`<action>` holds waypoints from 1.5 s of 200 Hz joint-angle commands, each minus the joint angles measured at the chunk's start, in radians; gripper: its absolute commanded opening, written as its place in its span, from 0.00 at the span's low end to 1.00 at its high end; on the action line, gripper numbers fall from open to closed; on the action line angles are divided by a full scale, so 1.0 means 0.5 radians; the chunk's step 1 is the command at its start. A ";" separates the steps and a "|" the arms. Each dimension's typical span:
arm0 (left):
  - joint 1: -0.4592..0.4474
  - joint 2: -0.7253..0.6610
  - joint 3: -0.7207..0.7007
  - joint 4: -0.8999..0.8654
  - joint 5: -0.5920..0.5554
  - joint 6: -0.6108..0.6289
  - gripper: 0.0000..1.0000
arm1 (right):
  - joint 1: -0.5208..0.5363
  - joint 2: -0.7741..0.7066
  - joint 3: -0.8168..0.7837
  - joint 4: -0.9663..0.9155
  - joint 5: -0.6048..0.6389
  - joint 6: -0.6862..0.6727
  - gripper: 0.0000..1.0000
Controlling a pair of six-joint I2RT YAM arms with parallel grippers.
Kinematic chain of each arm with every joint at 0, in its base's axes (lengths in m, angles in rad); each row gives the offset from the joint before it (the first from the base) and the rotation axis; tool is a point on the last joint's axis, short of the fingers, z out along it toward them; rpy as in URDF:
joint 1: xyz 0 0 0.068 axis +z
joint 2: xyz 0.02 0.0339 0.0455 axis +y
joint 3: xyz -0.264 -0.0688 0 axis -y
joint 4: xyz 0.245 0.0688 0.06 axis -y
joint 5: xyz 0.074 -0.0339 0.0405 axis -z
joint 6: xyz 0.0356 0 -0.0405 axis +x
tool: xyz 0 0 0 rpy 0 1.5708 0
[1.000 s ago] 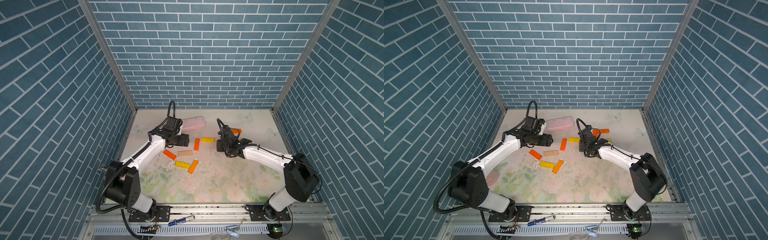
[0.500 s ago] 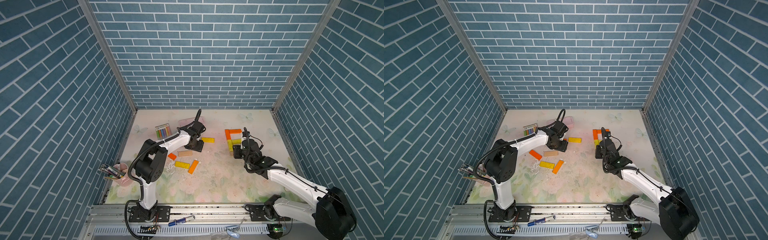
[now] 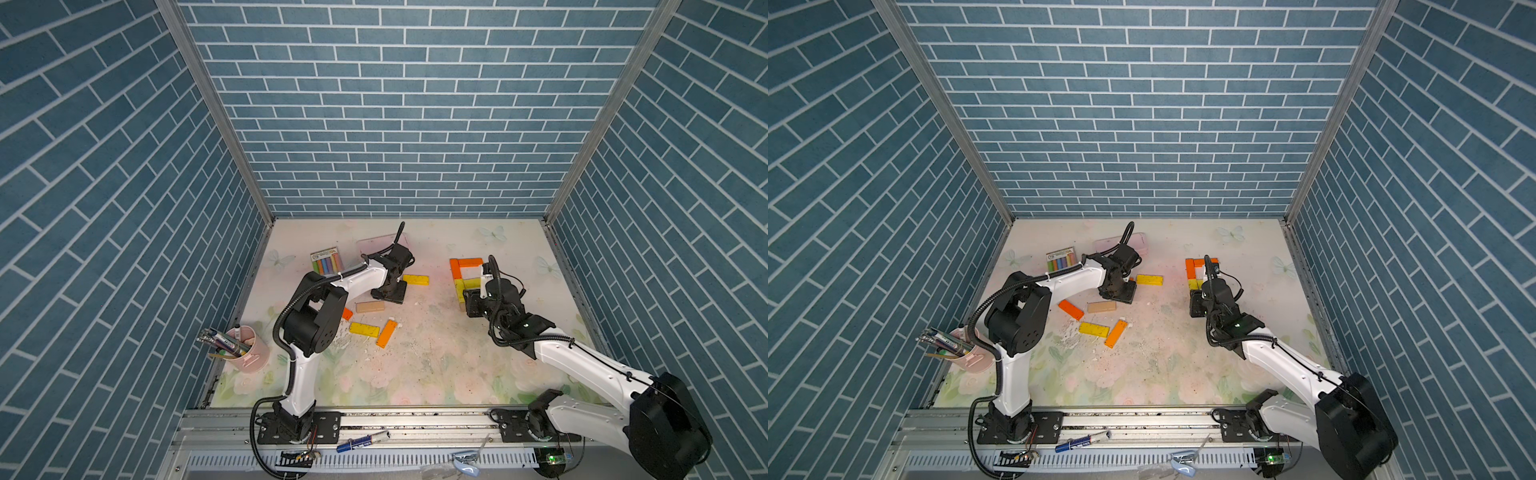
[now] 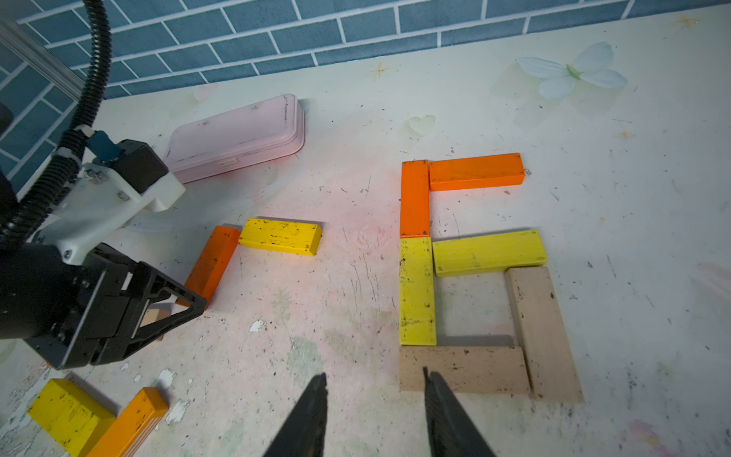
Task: Assemble the number 6 with building blocks
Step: Assemble the building block at the center of the board.
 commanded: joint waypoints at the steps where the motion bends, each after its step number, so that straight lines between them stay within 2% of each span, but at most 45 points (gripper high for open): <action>1: -0.008 0.045 0.068 -0.038 -0.067 -0.050 0.53 | -0.010 0.016 -0.026 0.062 -0.037 -0.077 0.42; 22: -0.006 0.081 0.080 -0.041 -0.058 -0.028 0.48 | -0.013 0.017 -0.031 0.065 -0.041 -0.077 0.42; 96: -0.006 0.119 0.108 -0.027 -0.052 -0.009 0.40 | -0.019 0.050 -0.042 0.064 -0.044 -0.059 0.42; 177: -0.002 0.158 0.191 -0.061 -0.050 0.000 0.34 | -0.022 0.068 -0.036 0.045 -0.040 -0.053 0.42; 300: 0.007 0.240 0.292 -0.116 -0.022 -0.055 0.33 | -0.029 0.087 -0.040 0.031 -0.049 -0.053 0.42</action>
